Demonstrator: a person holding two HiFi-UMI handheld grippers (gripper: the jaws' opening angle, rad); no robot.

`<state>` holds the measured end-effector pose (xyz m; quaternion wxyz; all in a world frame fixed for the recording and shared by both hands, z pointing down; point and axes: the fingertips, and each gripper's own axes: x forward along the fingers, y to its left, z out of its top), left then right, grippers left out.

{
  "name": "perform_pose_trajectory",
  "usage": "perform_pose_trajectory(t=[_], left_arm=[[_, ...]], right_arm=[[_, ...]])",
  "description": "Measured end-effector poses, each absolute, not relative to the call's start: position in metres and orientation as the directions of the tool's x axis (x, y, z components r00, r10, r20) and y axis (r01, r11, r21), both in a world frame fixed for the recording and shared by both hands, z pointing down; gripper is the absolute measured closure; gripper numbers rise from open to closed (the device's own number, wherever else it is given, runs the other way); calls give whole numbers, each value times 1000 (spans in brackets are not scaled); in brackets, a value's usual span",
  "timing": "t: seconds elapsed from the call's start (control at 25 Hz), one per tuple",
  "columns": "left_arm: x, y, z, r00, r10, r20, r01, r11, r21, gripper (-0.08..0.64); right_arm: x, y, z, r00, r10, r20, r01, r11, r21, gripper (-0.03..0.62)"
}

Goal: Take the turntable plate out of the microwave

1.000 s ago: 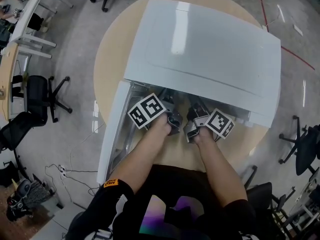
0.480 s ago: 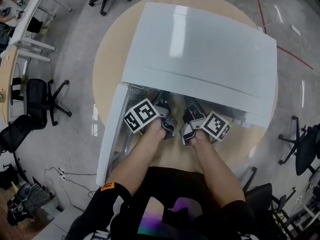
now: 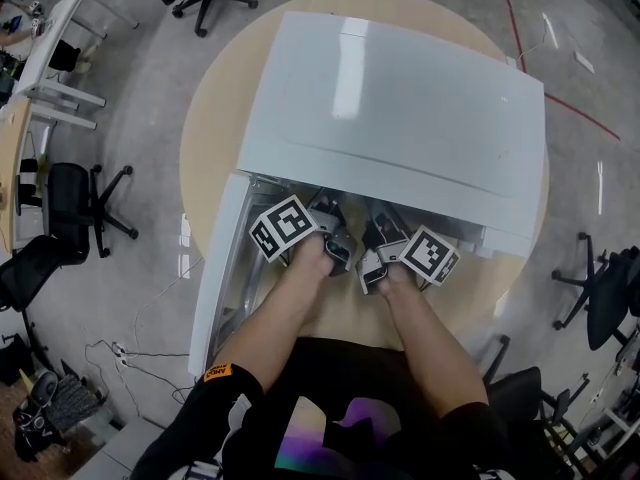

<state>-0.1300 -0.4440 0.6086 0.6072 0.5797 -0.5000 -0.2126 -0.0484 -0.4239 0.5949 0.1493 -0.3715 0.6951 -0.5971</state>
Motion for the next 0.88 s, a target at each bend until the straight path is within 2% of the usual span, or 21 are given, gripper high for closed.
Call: perform_pose_trajectory(t=[0.24,0.6,0.88], left_arm=[[-127,-452,612,406,-841,357,-292,250,923,408],[-124,-449,603,396,-865,307,-233,229,945,477],[-124,-449,594,405,-861,307,-229,229,946,485]], right_arm=[[-48,-423,596,-678,-696,236,-331,2,-944,491],[-41,-423,601,-668,-702,248,-348,0,-937,491],[-43,-430,601,-652,-728,213,-260,-49,-964,491]])
